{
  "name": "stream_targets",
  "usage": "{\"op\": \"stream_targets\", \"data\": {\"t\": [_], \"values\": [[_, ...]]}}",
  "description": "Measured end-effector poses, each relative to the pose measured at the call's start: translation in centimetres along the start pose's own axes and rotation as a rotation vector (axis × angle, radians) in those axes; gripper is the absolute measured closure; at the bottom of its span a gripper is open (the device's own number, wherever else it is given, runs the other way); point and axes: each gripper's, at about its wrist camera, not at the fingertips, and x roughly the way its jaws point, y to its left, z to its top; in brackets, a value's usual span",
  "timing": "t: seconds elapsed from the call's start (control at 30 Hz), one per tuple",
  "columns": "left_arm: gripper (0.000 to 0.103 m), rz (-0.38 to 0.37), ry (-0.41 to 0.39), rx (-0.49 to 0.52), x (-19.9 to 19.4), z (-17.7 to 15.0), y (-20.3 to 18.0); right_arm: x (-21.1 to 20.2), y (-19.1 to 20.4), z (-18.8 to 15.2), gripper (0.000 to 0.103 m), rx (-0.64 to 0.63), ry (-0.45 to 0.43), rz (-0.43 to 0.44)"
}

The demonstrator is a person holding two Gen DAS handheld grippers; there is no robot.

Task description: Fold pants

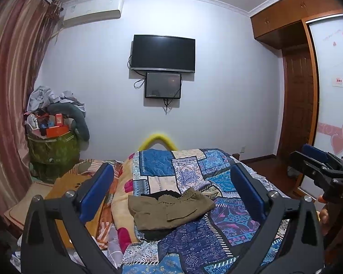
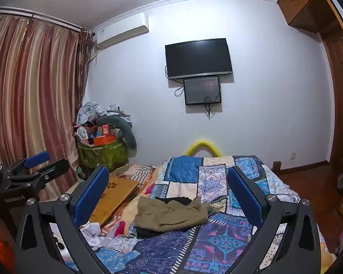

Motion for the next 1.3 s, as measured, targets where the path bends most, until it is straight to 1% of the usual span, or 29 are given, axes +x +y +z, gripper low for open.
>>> {"op": "stream_targets", "data": {"t": [0.67, 1.3], "values": [[0.0, -0.012, 0.028, -0.001, 0.8, -0.9, 0.3, 0.7, 0.3, -0.7, 0.0, 0.006, 0.054, -0.002], [0.0, -0.025, 0.032, 0.008, 0.9, -1.0, -0.2, 0.6, 0.3, -0.7, 0.0, 0.013, 0.051, -0.016]]}}
